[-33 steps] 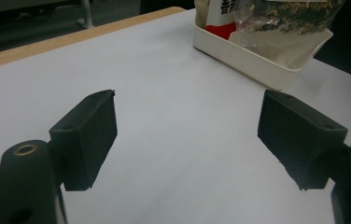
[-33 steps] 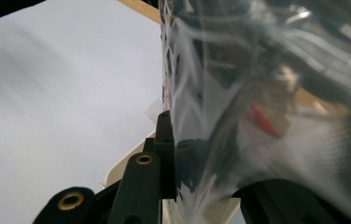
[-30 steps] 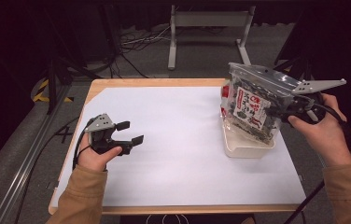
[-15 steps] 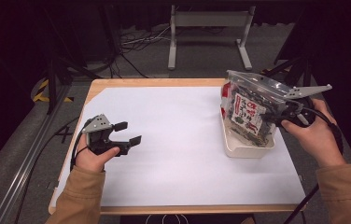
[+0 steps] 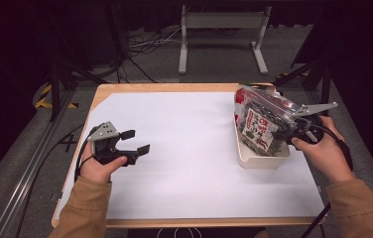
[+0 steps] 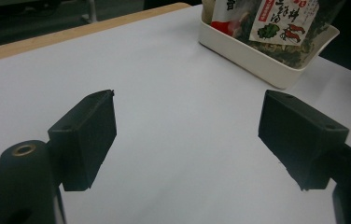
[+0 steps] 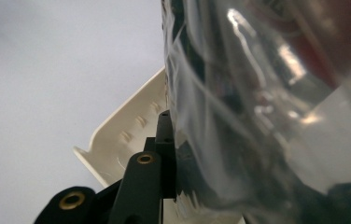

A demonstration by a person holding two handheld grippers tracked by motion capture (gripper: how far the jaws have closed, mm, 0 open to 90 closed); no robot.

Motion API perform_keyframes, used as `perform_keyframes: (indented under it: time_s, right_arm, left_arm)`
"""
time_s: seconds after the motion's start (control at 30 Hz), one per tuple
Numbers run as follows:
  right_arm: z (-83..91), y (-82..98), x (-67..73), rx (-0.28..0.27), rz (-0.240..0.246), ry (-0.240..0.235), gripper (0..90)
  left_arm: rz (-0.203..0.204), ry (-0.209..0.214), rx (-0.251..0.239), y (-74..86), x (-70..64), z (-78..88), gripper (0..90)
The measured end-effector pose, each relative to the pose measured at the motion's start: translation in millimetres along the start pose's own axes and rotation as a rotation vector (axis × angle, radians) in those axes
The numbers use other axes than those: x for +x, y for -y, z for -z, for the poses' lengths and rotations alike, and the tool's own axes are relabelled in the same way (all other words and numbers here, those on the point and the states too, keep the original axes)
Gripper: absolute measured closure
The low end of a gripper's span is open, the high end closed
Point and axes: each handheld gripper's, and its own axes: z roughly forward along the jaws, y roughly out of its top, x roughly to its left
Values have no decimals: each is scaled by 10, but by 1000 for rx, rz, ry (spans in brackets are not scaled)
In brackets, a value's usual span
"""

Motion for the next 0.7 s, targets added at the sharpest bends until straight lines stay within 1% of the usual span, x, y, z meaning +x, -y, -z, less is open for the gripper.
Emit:
perform_keyframes:
  time_s: [0.17,0.27,0.3,0.33,0.37,0.4,0.43,0.47,0.5,0.53,0.6,0.63,0.67,0.7]
  right_arm:
    - [8,47,-14,-18,0,2,745]
    - [26,67,-44,-62,-5,10,722]
    - [26,67,-44,-62,-5,10,722]
    - [36,81,-49,-87,-14,12,696]
    - [44,99,-54,-115,-19,14,618]
    - [56,126,-52,-148,-36,4,530]
    - [72,146,-47,-167,-50,3,496]
    - [97,165,-40,-183,-44,15,469]
    - [128,183,-34,-198,-36,30,425]
    - [158,203,-30,-218,-32,42,393]
    - [236,247,-20,-258,-43,56,342]
    - [268,266,-17,-272,-42,64,328]
    - [306,291,-11,-284,-41,72,312]
    - [329,311,-4,-293,-42,75,302]
  left_arm:
    - [-2,3,3,-1,-6,3,198]
    - [-4,1,3,3,1,13,196]
    - [-2,1,3,5,0,17,196]
    - [4,1,2,8,-3,22,193]
    - [-4,-2,-1,8,0,31,192]
    - [-3,-3,1,12,-7,42,190]
    - [-5,-5,0,20,-11,51,188]
    - [-14,-7,4,27,-11,64,187]
    - [-8,-9,6,38,-20,77,185]
    - [-14,-13,11,47,-22,91,184]
    - [-7,-12,13,70,-37,124,182]
    - [-20,-17,14,79,-36,144,181]
    - [-10,-13,16,92,-49,154,180]
    - [-13,-15,20,104,-52,167,179]
